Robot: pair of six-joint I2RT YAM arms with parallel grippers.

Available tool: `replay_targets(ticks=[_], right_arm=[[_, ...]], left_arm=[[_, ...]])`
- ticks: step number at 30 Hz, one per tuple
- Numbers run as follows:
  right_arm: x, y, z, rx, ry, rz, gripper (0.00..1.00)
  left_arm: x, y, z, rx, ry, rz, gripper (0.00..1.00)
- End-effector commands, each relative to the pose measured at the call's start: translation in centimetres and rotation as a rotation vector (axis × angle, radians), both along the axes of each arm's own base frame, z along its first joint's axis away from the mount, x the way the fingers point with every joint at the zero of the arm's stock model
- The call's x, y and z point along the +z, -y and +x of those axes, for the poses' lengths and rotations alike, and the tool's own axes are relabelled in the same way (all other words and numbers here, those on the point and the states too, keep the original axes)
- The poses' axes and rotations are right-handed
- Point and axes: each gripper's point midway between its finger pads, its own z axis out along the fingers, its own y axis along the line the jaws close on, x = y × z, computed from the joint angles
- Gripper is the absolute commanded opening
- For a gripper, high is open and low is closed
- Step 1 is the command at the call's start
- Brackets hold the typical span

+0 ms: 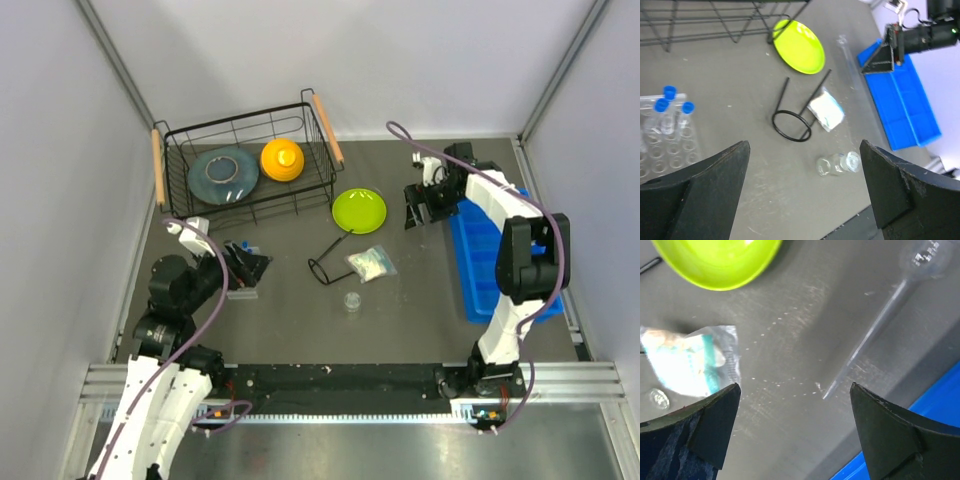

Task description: Organize the chemistry lab equipment

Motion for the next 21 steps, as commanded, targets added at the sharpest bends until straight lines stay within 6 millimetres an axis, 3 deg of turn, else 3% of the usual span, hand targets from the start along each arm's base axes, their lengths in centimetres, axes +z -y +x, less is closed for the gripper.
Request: replay_targets(ticks=[1, 5, 10, 11, 15, 18, 21], right_arm=[[6.6, -3.3, 0.0, 0.227, 0.193, 0.168, 0.91], [10.6, -6.6, -2.8, 0.428, 0.306, 0.339, 0.91], [12.3, -10.4, -7.7, 0.703, 0.431, 0.345, 0.93], [12.3, -12.2, -9.2, 0.778, 0.439, 0.334, 0.93], [11.6, -14.2, -11.9, 0.92, 0.483, 0.252, 0.93], [9.4, -14.8, -13.1, 0.984, 0.471, 0.16, 0.92], [7.3, -14.9, -12.3, 0.951, 0.48, 0.084, 0.91]], left_arm=[[0.8, 3.1, -1.1, -0.173, 0.038, -0.143, 0.96], [0.0, 4.1, -0.9, -0.223, 0.016, -0.178, 0.96], [-0.3, 4.3, -0.7, -0.242, 0.003, -0.162, 0.96], [-0.5, 4.4, -0.7, -0.243, -0.005, -0.161, 0.96], [-0.4, 4.4, -0.8, -0.241, -0.017, -0.164, 0.95], [-0.4, 4.2, -1.0, -0.23, -0.022, -0.161, 0.95], [-0.5, 4.2, -1.3, -0.226, -0.03, -0.163, 0.95]])
